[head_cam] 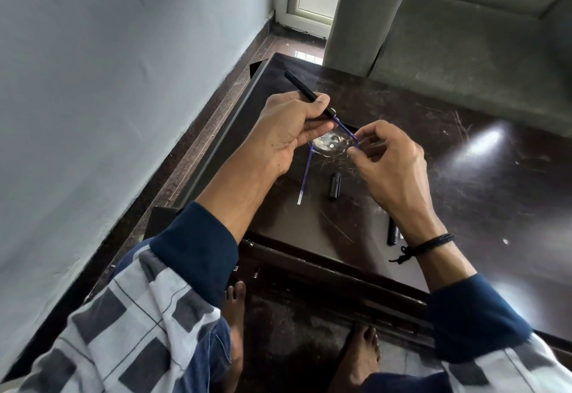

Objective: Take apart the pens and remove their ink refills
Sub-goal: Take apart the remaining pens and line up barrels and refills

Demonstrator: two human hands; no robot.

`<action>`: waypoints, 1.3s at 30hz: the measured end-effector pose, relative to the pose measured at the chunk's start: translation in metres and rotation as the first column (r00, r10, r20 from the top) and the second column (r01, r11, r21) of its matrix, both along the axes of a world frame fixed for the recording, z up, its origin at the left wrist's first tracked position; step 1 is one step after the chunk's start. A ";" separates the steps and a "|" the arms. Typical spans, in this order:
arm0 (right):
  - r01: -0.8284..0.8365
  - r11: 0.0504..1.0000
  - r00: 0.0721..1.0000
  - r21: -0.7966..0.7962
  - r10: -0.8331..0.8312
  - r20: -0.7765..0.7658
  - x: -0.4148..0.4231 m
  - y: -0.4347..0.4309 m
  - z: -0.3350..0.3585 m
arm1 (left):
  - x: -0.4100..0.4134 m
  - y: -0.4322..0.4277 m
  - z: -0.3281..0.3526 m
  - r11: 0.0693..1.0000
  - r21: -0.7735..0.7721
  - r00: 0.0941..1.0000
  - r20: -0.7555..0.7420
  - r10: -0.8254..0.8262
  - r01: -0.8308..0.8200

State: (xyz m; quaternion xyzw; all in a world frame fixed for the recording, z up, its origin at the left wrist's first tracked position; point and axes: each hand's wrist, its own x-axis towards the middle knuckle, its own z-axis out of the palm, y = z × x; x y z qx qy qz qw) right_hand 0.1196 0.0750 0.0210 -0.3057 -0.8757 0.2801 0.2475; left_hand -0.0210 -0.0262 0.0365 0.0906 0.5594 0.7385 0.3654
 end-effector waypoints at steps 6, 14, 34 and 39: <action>0.057 0.997 0.993 -0.050 -0.051 0.107 0.001 -0.003 0.000 | 0.001 0.000 0.001 1.000 0.005 1.000 0.005 0.020 -0.020; 0.055 0.997 0.998 -0.062 -0.052 0.047 0.002 -0.006 0.004 | 0.000 -0.001 0.002 1.000 0.002 1.000 0.001 0.026 -0.026; 0.033 0.998 0.999 -0.044 -0.035 -0.041 0.001 -0.008 0.000 | -0.003 -0.001 0.001 1.000 0.011 1.000 0.012 0.016 -0.016; 0.022 0.999 0.998 -0.034 -0.024 -0.052 0.001 -0.008 0.000 | -0.002 -0.002 0.001 1.000 0.008 1.000 0.008 0.020 -0.020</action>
